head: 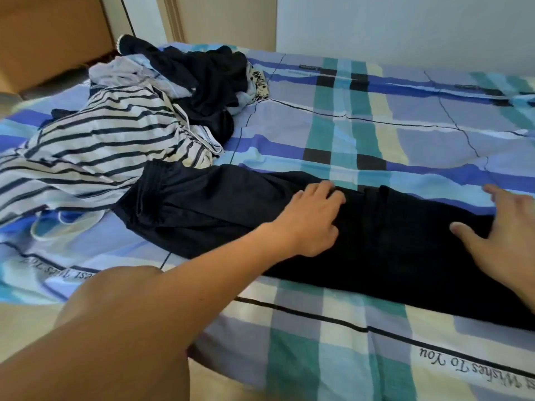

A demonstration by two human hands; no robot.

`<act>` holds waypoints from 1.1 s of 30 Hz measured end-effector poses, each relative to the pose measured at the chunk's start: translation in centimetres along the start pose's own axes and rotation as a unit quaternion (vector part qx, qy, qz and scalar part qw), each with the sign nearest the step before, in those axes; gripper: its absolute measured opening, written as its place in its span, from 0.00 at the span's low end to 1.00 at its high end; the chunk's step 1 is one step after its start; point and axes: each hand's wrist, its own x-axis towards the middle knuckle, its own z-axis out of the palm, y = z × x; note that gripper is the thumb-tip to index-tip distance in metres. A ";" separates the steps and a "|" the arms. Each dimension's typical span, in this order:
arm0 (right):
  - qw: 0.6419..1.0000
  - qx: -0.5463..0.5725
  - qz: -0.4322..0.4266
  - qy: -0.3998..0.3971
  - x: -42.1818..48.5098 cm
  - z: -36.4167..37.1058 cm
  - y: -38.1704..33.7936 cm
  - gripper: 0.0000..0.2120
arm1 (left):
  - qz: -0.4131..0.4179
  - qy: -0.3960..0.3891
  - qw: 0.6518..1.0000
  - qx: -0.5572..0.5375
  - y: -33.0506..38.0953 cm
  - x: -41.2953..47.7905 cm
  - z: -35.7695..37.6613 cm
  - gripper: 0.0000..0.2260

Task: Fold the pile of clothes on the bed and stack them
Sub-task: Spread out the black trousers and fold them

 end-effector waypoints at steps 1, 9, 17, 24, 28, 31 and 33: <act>0.998 0.009 -0.057 0.000 -0.8 0.2 -4.1 0.30 | -0.015 0.007 1.000 0.007 -1.3 -0.6 -1.4 0.23; 0.920 -0.042 -0.345 -0.181 -5.1 6.5 -14.5 0.11 | -0.166 -0.162 0.945 0.230 -13.5 -8.6 -6.4 0.29; 0.963 0.084 -0.231 -0.113 -3.0 6.4 -13.7 0.04 | -0.134 -0.030 0.980 0.146 -18.7 -10.9 -9.1 0.18; 0.953 0.259 -0.135 -0.078 -2.0 4.4 -14.0 0.10 | -0.097 0.005 0.995 -0.015 -20.1 -14.0 -12.9 0.16; 0.936 0.235 -0.192 -0.177 -3.5 4.7 -14.4 0.05 | -0.188 -0.179 0.966 0.012 -20.1 -14.6 -12.4 0.21; 0.909 0.049 -0.321 -0.261 -5.5 6.2 -14.6 0.16 | -0.238 -0.298 0.924 0.032 -19.4 -14.3 -11.9 0.14; 0.898 -0.026 -0.360 -0.253 -6.2 6.9 -14.6 0.17 | -0.257 -0.242 0.935 0.022 -19.5 -13.8 -11.7 0.06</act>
